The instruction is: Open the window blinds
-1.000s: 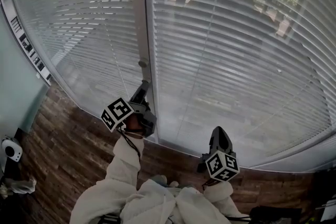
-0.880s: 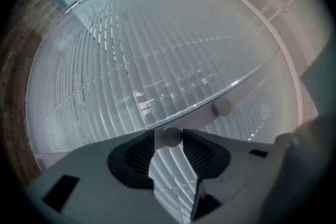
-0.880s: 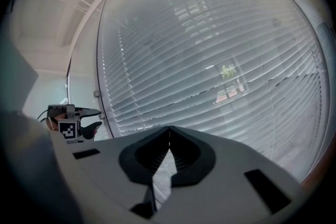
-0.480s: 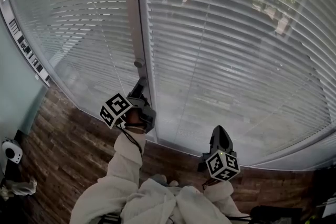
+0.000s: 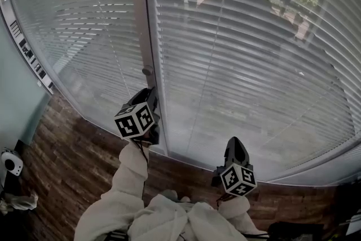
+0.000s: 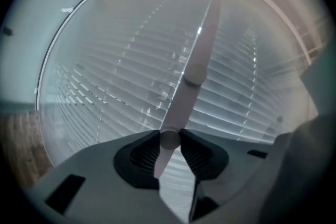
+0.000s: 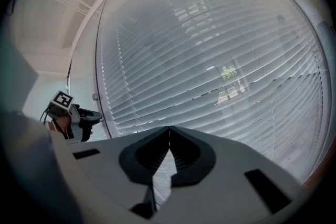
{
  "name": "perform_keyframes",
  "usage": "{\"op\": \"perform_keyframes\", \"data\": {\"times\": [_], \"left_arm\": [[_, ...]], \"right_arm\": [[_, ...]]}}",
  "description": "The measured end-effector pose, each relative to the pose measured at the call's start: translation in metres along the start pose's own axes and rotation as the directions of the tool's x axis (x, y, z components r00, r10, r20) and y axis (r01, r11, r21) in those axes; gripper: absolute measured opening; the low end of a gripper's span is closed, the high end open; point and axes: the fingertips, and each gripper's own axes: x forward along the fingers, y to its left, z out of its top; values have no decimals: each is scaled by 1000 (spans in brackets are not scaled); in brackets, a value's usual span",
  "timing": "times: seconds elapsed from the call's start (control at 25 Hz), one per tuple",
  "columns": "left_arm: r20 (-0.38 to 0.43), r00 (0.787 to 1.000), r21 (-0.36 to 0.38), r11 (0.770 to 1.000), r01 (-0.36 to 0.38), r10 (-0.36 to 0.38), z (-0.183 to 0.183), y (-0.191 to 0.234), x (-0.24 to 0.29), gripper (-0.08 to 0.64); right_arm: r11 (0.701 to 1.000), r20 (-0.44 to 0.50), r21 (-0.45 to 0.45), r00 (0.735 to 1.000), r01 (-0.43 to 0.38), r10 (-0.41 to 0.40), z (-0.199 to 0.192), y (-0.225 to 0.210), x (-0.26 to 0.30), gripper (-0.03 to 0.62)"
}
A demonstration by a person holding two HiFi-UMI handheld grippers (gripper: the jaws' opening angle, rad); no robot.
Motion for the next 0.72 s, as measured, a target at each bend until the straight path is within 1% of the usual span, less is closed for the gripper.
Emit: {"op": "perform_keyframes", "data": {"times": [0.08,0.16,0.32,0.4,0.44,0.52,0.6,0.72], "left_arm": [[-15,1000,104,994,-20,21,4,-4,0,123],[-28,999,200,979,-32,38,2,-5,2,123],[-41,997,343,938,-48,66,-8,-4,3,123],[-45,995,410,910,-58,84,-9,-4,3,123],[-46,994,450,891,-64,95,-9,-3,5,123],[-42,993,537,840,-73,114,-8,-3,7,123],[-39,990,624,777,-81,134,-9,-4,8,123],[-26,985,733,673,-96,169,-12,-6,8,123]], "right_arm": [[1000,-4,-7,1000,-6,6,4,3,2,14],[1000,-6,-9,1000,-9,9,4,4,4,14],[1000,-8,-4,1000,-13,12,-7,1,5,14],[1000,-8,-4,1000,-13,13,-8,1,5,14],[1000,-9,-3,1000,-13,13,-9,1,6,14],[1000,-9,-2,1000,-14,14,-9,3,8,14],[1000,-11,-2,1000,-14,14,-10,4,9,14],[1000,-12,0,1000,-13,13,-11,4,8,14]]}}
